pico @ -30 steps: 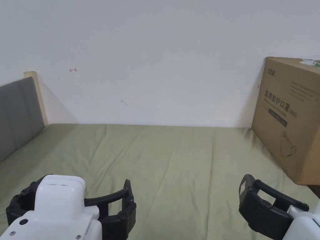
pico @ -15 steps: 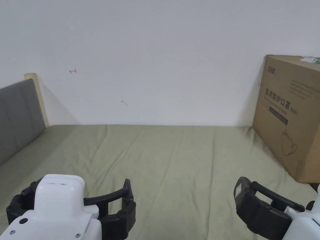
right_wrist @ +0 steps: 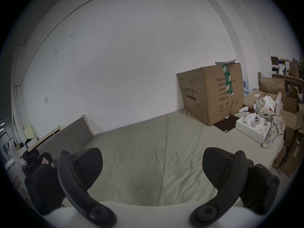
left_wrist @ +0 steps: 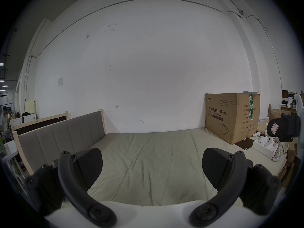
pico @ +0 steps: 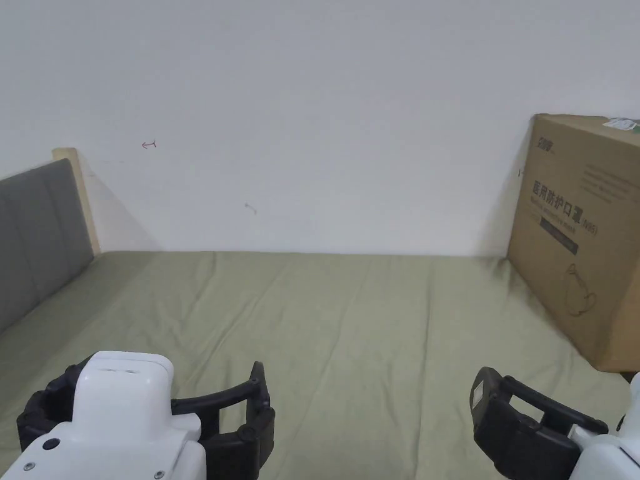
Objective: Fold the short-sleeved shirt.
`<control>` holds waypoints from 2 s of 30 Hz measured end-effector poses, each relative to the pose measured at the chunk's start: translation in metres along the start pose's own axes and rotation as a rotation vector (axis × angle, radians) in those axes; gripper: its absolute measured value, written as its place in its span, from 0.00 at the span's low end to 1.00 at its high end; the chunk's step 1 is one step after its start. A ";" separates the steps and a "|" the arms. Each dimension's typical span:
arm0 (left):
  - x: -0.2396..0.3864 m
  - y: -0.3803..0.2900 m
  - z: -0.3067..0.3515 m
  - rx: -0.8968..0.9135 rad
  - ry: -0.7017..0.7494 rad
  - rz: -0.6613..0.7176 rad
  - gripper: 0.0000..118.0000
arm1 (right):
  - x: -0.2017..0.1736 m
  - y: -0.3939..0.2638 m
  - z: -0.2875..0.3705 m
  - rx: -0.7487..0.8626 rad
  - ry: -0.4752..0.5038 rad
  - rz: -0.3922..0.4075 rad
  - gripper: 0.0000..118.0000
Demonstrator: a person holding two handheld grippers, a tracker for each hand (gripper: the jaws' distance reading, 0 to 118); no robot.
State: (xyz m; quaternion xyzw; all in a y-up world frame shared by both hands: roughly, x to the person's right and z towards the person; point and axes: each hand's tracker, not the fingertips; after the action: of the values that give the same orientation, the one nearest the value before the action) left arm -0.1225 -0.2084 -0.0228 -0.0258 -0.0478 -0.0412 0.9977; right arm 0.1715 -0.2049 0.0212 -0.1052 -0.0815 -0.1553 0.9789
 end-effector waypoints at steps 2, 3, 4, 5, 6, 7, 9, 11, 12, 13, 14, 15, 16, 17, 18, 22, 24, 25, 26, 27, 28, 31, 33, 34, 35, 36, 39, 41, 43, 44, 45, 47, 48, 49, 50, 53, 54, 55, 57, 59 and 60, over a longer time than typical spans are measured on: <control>0.000 0.001 0.000 0.001 -0.003 0.003 1.00 | 0.000 -0.001 0.000 -0.003 0.009 -0.003 1.00; 0.000 0.001 0.000 0.004 -0.004 0.005 1.00 | 0.001 -0.001 0.000 -0.004 0.012 -0.003 1.00; -0.001 0.002 0.001 0.007 -0.004 0.009 1.00 | 0.001 -0.001 0.000 -0.007 0.014 0.000 1.00; -0.001 0.003 0.001 0.010 -0.006 0.013 1.00 | 0.001 -0.001 -0.001 -0.010 0.012 0.003 1.00; -0.002 0.004 0.002 0.015 -0.009 0.018 1.00 | 0.000 -0.002 -0.001 -0.013 0.011 0.008 1.00; -0.003 0.004 0.002 0.018 -0.010 0.023 1.00 | 0.000 -0.003 -0.002 -0.018 0.013 0.014 1.00; -0.003 0.005 0.002 0.021 -0.012 0.029 1.00 | 0.001 -0.005 -0.004 -0.028 0.018 0.019 1.00; -0.003 0.005 0.001 0.020 -0.008 0.024 1.00 | 0.001 -0.006 -0.006 -0.041 0.021 0.021 1.00; -0.002 0.005 0.000 0.017 -0.005 0.020 1.00 | 0.001 -0.006 -0.007 -0.048 0.020 0.021 1.00; -0.002 0.005 0.000 0.017 -0.004 0.017 1.00 | 0.001 -0.006 -0.007 -0.052 0.021 0.020 1.00; -0.002 0.005 0.000 0.017 -0.004 0.016 1.00 | 0.000 -0.007 -0.007 -0.055 0.022 0.019 1.00; -0.002 0.005 0.000 0.016 -0.005 0.016 1.00 | 0.000 -0.006 -0.007 -0.056 0.024 0.017 1.00; -0.002 0.004 0.000 0.014 -0.006 0.017 1.00 | 0.001 -0.006 -0.007 -0.058 0.025 0.015 1.00; -0.002 0.004 0.000 0.013 -0.008 0.019 1.00 | 0.001 -0.006 -0.007 -0.058 0.025 0.015 1.00; -0.003 0.004 0.000 0.012 -0.011 0.021 1.00 | 0.001 -0.006 -0.006 -0.056 0.024 0.016 1.00; -0.003 0.005 0.000 0.016 -0.008 0.022 1.00 | 0.002 -0.003 -0.003 -0.050 0.015 0.014 1.00; -0.003 0.005 0.000 0.018 -0.011 0.028 1.00 | 0.003 -0.002 -0.002 -0.048 0.015 0.013 1.00; -0.004 0.005 0.000 0.017 -0.013 0.032 1.00 | 0.003 -0.002 -0.002 -0.047 0.016 0.013 1.00; -0.004 0.005 0.000 0.016 -0.014 0.033 1.00 | 0.002 -0.002 -0.001 -0.047 0.017 0.015 1.00; -0.004 0.005 0.000 0.014 -0.013 0.033 1.00 | 0.002 -0.002 -0.001 -0.047 0.018 0.017 1.00; -0.004 0.005 0.000 0.012 -0.012 0.032 1.00 | 0.002 -0.002 -0.001 -0.047 0.019 0.019 1.00; -0.003 0.004 0.000 0.010 -0.012 0.026 1.00 | 0.000 -0.002 -0.001 -0.048 0.020 0.026 1.00; -0.003 0.004 0.000 0.009 -0.012 0.020 1.00 | -0.001 -0.003 -0.001 -0.051 0.017 0.030 1.00; -0.003 0.004 0.000 0.009 -0.011 0.019 1.00 | -0.001 -0.003 -0.001 -0.051 0.018 0.031 1.00; -0.003 0.004 0.000 0.008 -0.011 0.019 1.00 | -0.001 -0.003 -0.001 -0.051 0.019 0.031 1.00; -0.003 0.004 0.000 0.008 -0.012 0.020 1.00 | -0.001 -0.003 -0.001 -0.053 0.022 0.031 1.00; -0.004 0.005 -0.001 0.008 -0.014 0.025 1.00 | -0.002 -0.003 -0.002 -0.056 0.027 0.033 1.00; -0.003 0.004 -0.001 0.006 -0.011 0.023 1.00 | -0.002 -0.003 -0.002 -0.056 0.028 0.036 1.00; -0.003 0.004 -0.001 0.003 -0.011 0.018 1.00 | -0.002 -0.004 -0.003 -0.059 0.030 0.035 1.00; -0.003 0.003 -0.001 0.003 -0.011 0.017 1.00 | -0.002 -0.004 -0.003 -0.062 0.031 0.036 1.00; -0.003 0.003 -0.002 0.001 -0.010 0.015 1.00 | -0.002 -0.004 -0.003 -0.066 0.030 0.036 1.00; -0.002 0.003 -0.002 0.003 -0.008 0.013 1.00 | -0.002 -0.005 -0.004 -0.066 0.030 0.034 1.00; -0.002 0.003 -0.001 0.005 -0.009 0.012 1.00 | -0.002 -0.005 -0.003 -0.066 0.029 0.034 1.00; -0.002 0.004 -0.001 0.006 -0.010 0.012 1.00 | -0.002 -0.005 -0.003 -0.062 0.032 0.034 1.00; -0.002 0.004 -0.001 0.009 -0.009 0.012 1.00 | -0.002 -0.005 -0.003 -0.060 0.034 0.037 1.00; -0.002 0.005 -0.001 0.013 -0.007 0.007 1.00 | -0.002 -0.005 -0.003 -0.059 0.026 0.045 1.00; -0.002 0.005 -0.001 0.013 -0.005 0.007 1.00 | -0.002 -0.005 -0.003 -0.059 0.022 0.041 1.00; -0.002 0.004 0.000 0.012 -0.006 0.009 1.00 | -0.001 -0.005 -0.002 -0.060 0.016 0.032 1.00; -0.003 0.005 0.000 0.011 -0.006 0.013 1.00 | 0.002 -0.004 -0.002 -0.057 0.026 0.009 1.00; -0.003 0.005 0.000 0.007 -0.005 0.017 1.00 | 0.006 -0.004 -0.002 -0.066 0.046 -0.011 1.00; -0.003 0.005 0.000 0.006 -0.005 0.017 1.00 | 0.007 -0.004 -0.002 -0.069 0.054 -0.017 1.00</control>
State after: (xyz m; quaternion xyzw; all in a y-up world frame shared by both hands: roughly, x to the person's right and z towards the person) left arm -0.1254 -0.2036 -0.0238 -0.0234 -0.0500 -0.0324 0.9979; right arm 0.1772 -0.2116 0.0210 -0.1341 -0.0504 -0.1693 0.9751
